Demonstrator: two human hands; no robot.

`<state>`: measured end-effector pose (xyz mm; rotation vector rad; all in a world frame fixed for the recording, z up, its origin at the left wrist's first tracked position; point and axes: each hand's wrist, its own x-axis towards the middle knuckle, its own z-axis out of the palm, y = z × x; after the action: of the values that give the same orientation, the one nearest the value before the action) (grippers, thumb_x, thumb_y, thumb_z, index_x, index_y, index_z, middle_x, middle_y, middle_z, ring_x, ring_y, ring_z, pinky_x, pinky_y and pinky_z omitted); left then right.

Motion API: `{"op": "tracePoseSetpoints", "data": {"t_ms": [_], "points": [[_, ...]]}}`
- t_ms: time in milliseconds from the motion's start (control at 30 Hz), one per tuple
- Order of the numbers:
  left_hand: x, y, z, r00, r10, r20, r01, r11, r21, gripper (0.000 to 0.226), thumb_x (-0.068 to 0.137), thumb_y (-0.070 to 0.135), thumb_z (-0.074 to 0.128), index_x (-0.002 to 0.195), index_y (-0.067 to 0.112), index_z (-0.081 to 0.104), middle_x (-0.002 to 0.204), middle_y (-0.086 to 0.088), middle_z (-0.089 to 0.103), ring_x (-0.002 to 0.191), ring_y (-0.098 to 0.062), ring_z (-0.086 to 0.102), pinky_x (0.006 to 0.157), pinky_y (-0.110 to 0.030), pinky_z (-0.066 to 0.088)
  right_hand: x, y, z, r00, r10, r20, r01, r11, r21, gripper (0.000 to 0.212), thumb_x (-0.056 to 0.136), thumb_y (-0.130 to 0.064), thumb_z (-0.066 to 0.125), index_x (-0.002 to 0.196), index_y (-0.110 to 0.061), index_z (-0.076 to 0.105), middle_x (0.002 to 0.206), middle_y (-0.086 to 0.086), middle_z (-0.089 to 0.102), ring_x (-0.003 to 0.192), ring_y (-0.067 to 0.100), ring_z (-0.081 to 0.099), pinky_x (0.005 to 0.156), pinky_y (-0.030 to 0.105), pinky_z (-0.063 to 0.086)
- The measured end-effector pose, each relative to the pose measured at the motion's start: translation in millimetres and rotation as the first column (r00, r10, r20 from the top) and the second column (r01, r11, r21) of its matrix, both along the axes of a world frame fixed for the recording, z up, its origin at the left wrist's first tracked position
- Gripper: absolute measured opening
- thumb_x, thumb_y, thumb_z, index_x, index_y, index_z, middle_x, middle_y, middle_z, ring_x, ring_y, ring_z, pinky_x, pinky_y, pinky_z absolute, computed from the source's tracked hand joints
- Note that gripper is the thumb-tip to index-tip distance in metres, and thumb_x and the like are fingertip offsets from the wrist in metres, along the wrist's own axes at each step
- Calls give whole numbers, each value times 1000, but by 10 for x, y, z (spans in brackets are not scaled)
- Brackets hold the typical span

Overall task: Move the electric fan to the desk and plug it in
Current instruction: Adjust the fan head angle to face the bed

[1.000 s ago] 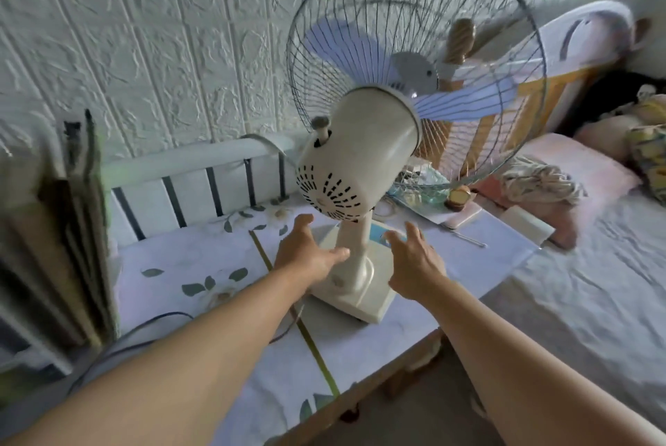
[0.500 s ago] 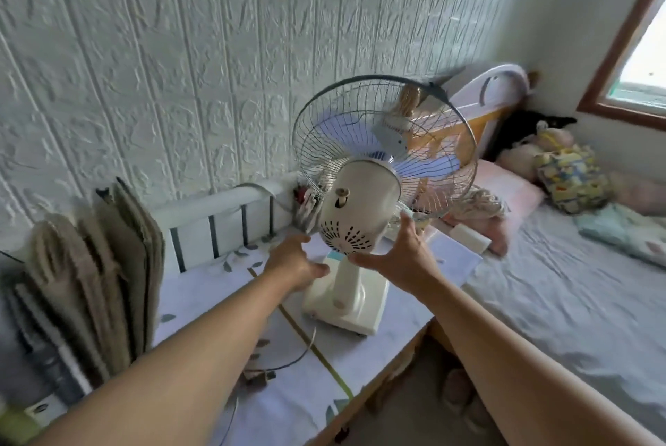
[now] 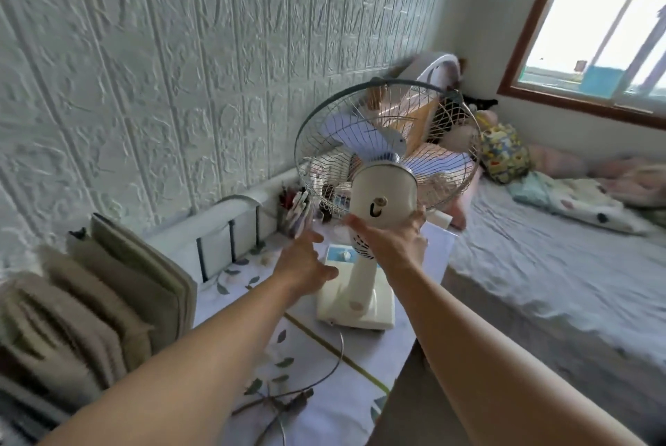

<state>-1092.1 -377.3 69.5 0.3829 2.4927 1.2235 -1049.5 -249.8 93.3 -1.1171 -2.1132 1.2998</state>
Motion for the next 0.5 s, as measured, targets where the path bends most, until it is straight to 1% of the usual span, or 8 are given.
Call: {"op": "tracePoseSetpoints", "data": {"t_ms": [100, 167, 233, 367, 433, 500], "points": [[-69, 13, -43, 999, -30, 10, 30, 999, -13, 67, 78, 16, 75, 137, 15, 44, 132, -11, 57, 118, -25, 57, 102, -39, 46, -31, 8, -39, 998, -42, -48, 44, 998, 46, 112, 53, -56, 82, 141, -19, 23, 123, 14, 54, 110, 34, 55, 97, 43, 50], [-102, 39, -70, 998, -48, 26, 49, 999, -16, 64, 79, 16, 74, 136, 16, 43, 130, -11, 58, 118, -26, 58, 102, -40, 46, -30, 29, -40, 997, -43, -67, 46, 998, 45, 102, 58, -48, 82, 139, -22, 26, 117, 14, 55, 97, 29, 54, 91, 37, 51], [-127, 68, -80, 998, -55, 33, 55, 998, -3, 62, 80, 15, 73, 135, 16, 45, 128, -11, 60, 115, -26, 59, 100, -38, 48, -21, 63, -25, 996, -29, -82, 33, 998, 46, 98, 60, -42, 81, 140, -25, 27, 115, 14, 54, 91, 27, 50, 83, 31, 49], [-177, 136, -82, 998, -56, 32, 56, 998, 4, 61, 79, 15, 73, 134, 18, 46, 127, -10, 61, 114, -25, 59, 96, -35, 49, 5, 127, 2, 993, -6, -120, 15, 998, 69, 96, 61, -37, 81, 141, -25, 30, 110, 8, 55, 93, 24, 49, 84, 29, 47], [-194, 176, -82, 998, -55, 43, 54, 998, 17, 62, 79, 15, 73, 134, 19, 45, 127, -10, 60, 114, -25, 58, 98, -37, 49, 17, 162, -2, 992, -2, -130, 13, 996, 84, 94, 60, -37, 81, 139, -24, 33, 107, 6, 55, 95, 24, 51, 84, 29, 47], [-206, 212, -86, 997, -55, 47, 54, 998, 26, 63, 79, 15, 74, 135, 19, 45, 128, -10, 59, 116, -26, 57, 100, -41, 48, 19, 213, -3, 991, -7, -134, 18, 996, 88, 94, 58, -38, 81, 139, -25, 34, 108, 6, 57, 100, 26, 55, 88, 33, 51]]}}
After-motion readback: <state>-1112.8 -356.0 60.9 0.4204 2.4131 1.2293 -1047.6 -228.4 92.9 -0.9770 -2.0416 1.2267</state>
